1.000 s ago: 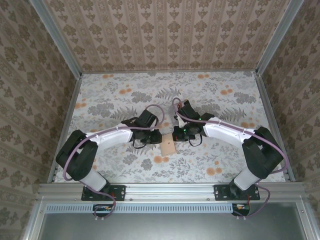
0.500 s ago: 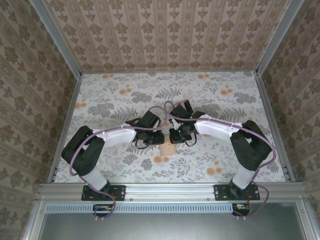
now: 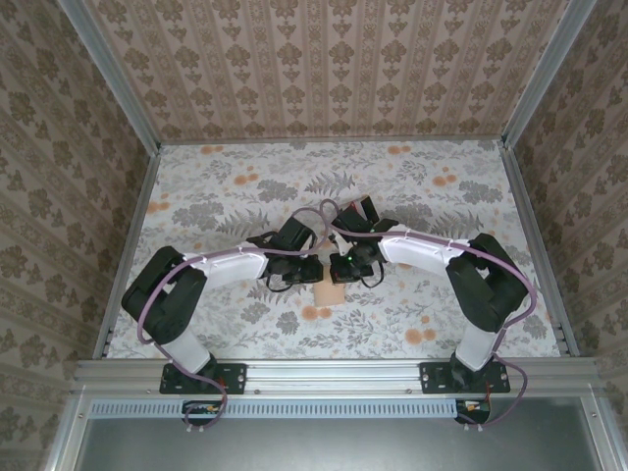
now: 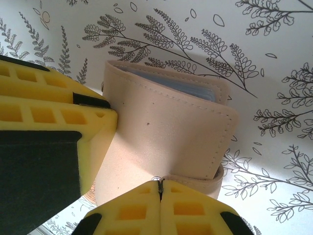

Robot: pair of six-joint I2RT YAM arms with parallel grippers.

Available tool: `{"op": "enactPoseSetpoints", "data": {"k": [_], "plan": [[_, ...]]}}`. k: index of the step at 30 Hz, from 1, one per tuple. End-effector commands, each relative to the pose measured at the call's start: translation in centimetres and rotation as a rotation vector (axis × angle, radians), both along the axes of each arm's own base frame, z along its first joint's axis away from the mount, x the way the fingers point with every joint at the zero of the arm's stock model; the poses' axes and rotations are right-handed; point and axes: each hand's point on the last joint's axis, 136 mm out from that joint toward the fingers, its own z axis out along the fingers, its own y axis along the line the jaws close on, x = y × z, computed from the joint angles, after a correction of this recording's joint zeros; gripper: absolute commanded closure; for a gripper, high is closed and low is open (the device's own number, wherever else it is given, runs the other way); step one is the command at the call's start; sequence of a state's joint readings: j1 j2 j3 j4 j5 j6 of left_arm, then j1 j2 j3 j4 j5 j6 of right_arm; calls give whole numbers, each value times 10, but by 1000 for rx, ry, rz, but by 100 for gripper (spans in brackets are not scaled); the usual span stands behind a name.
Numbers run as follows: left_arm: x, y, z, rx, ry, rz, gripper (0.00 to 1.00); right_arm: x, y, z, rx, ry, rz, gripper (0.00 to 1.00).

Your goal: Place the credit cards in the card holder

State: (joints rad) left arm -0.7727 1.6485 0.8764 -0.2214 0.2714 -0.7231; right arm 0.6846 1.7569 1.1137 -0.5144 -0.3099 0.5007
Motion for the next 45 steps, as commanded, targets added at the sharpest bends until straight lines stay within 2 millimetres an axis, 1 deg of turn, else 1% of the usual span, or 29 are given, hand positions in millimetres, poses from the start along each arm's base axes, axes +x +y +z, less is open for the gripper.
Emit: {"op": "enactPoseSetpoints", "data": {"k": [1,7,14,23,28,32,37,40,45], "plan": [[-5,-5,-13,1,34,-7,82,1,15,3,50,9,17,99],[-5,-4,-15,3,34,-4,82,1,18,-1,53,19,20,99],[-5,-4,-17,2,37,-3,83,3,22,-1,67,19,18,99],[-5,-5,-18,2,41,-3,83,-1,27,-9,45,32,35,99],[-6,-4,-19,2,42,-3,83,-6,21,-16,-4,39,48,99],[-6,-5,-20,4,44,-3,83,-14,15,-16,-23,48,58,99],[-5,-6,-21,3,45,-1,83,-19,3,-13,-39,7,26,99],[-4,-7,-22,1,43,3,84,-21,2,-20,-47,-34,-5,99],[-3,-7,-21,-1,41,5,84,-23,-4,-38,-138,-112,-14,99]]}}
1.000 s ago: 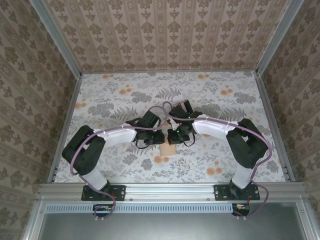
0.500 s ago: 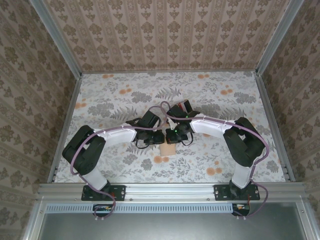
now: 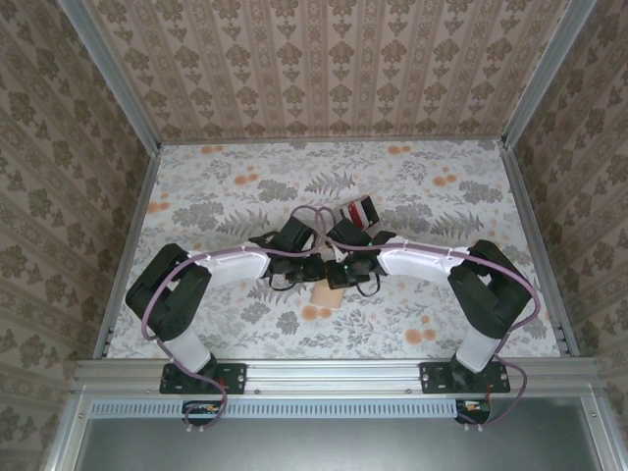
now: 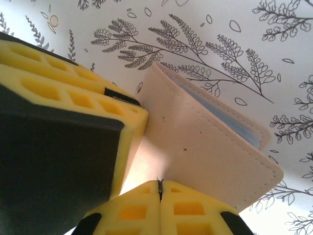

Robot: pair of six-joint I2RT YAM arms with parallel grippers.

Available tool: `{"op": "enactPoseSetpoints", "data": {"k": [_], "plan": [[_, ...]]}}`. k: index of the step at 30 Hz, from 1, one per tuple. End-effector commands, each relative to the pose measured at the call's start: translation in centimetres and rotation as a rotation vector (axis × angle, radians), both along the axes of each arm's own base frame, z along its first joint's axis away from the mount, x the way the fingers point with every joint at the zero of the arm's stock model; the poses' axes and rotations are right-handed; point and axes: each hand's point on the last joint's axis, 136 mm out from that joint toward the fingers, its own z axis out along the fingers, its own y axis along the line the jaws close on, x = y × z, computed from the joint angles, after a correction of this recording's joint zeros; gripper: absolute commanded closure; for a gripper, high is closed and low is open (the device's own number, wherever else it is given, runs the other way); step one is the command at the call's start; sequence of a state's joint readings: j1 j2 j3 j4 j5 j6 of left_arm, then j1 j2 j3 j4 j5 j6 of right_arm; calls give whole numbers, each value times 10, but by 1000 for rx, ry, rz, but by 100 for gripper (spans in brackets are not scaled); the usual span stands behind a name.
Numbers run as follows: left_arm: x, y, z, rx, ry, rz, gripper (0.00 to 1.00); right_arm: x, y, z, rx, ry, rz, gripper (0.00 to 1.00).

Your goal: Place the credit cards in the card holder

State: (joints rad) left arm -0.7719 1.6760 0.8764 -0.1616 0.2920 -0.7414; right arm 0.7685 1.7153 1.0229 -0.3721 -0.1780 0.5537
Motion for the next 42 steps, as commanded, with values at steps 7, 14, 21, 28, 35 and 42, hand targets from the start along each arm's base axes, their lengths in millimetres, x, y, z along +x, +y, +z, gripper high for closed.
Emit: {"op": "enactPoseSetpoints", "data": {"k": [7,14,21,28,35,42], "plan": [[-8,4,-17,45,36,1,84,-19,-23,-35,-126,-53,-62,99],[-1,10,8,10,-45,44,85,-25,-35,-49,-160,-154,-96,99],[1,31,29,16,-126,102,84,-29,-46,-59,-177,-237,-101,99],[-18,49,22,18,-107,126,83,-36,-55,-59,-178,-245,-94,99],[-50,57,7,10,-68,94,81,-43,-51,-55,-153,-232,-59,99],[-88,50,-4,-69,-6,33,81,-52,-59,-57,-184,-216,-16,99]]}}
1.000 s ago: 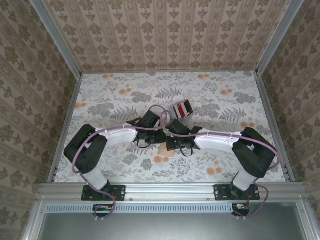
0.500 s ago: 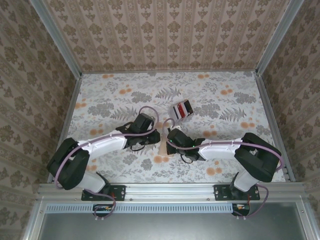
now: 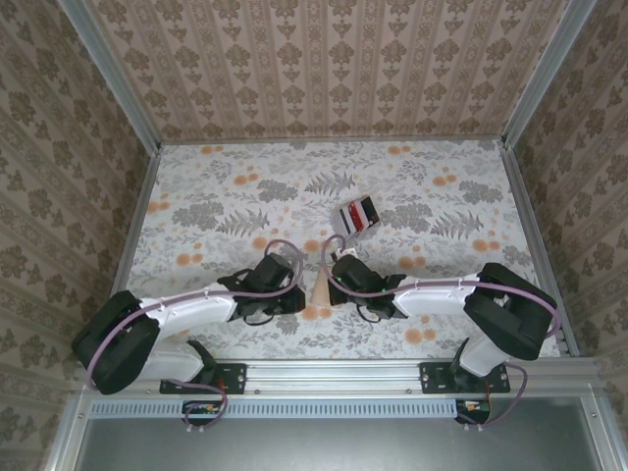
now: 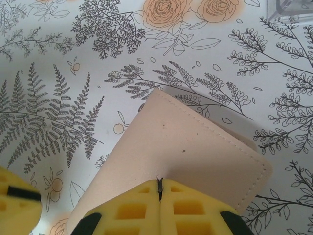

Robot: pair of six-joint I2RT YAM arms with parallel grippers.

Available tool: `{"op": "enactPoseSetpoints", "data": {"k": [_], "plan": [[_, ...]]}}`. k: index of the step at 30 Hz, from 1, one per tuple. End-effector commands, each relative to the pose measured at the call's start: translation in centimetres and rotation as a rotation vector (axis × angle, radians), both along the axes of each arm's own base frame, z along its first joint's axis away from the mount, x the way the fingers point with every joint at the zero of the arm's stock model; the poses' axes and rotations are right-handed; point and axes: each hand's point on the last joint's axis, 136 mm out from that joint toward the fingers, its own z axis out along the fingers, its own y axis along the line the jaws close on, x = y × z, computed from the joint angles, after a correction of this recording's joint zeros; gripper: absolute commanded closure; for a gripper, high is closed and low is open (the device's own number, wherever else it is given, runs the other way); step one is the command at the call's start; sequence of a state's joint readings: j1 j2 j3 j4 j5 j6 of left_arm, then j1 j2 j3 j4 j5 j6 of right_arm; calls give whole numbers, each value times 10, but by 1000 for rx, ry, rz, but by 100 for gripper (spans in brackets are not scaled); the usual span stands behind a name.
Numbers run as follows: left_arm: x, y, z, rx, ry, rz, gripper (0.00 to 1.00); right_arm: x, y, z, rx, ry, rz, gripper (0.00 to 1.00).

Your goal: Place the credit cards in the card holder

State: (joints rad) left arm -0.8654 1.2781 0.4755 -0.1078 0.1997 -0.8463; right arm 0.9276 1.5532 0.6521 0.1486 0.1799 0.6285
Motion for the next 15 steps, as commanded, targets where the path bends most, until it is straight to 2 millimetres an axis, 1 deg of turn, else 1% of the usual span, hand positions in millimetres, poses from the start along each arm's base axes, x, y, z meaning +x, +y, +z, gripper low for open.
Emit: {"op": "enactPoseSetpoints", "data": {"k": [1,6,11,15], "plan": [[-15,-13,5,-84,32,-24,81,-48,-55,-56,-248,190,41,99],[-28,-33,13,-116,44,-94,81,-49,-55,-56,-228,182,35,99],[-32,-52,5,-137,69,-115,81,-48,-45,-58,-207,195,53,99],[-34,-73,-3,-151,89,-123,81,-48,-48,-61,-214,191,53,99]]}}
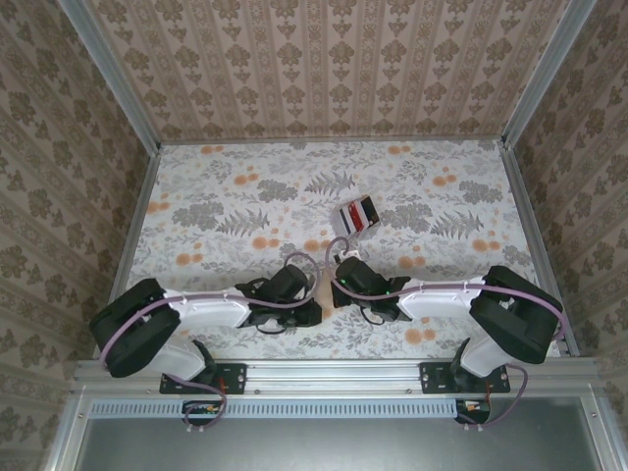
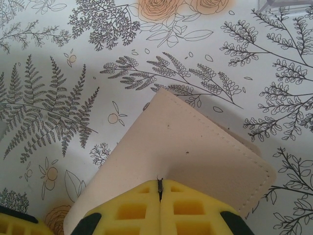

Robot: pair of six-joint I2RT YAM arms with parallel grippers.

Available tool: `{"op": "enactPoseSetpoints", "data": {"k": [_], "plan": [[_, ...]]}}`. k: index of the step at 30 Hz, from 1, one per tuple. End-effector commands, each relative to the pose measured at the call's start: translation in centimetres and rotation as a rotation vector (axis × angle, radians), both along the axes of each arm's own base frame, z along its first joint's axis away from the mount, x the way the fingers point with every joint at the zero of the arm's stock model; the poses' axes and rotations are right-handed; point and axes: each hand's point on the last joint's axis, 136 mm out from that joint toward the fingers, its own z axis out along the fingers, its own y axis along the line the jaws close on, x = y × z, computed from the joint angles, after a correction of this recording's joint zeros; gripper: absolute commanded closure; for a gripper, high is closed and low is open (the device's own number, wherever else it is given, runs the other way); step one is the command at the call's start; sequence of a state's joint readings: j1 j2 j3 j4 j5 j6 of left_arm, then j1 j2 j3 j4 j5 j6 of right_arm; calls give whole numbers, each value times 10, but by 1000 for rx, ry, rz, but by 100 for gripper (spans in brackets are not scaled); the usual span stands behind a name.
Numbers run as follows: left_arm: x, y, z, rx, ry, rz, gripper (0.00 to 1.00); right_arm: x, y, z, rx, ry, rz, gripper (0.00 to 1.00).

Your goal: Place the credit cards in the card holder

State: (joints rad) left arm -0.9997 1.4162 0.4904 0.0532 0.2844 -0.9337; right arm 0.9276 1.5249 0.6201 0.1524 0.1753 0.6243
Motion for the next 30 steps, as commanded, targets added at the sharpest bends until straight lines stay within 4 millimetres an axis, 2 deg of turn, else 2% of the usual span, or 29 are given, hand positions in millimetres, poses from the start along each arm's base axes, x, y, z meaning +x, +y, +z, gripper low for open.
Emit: {"op": "enactPoseSetpoints", "data": {"k": [1,6,13,23,30], "plan": [[1,-29,2,-56,16,-3,81,-42,-43,-61,-220,183,46,99],[8,-32,-16,-22,32,46,81,-43,-50,-63,-238,157,49,99],[16,-25,-22,-5,15,95,82,-46,-57,-70,-248,94,56,99],[31,-6,-16,-10,0,149,83,-55,-58,-112,-368,50,64,100],[33,18,-15,16,-25,201,83,-83,-72,-132,-448,26,52,100]]}}
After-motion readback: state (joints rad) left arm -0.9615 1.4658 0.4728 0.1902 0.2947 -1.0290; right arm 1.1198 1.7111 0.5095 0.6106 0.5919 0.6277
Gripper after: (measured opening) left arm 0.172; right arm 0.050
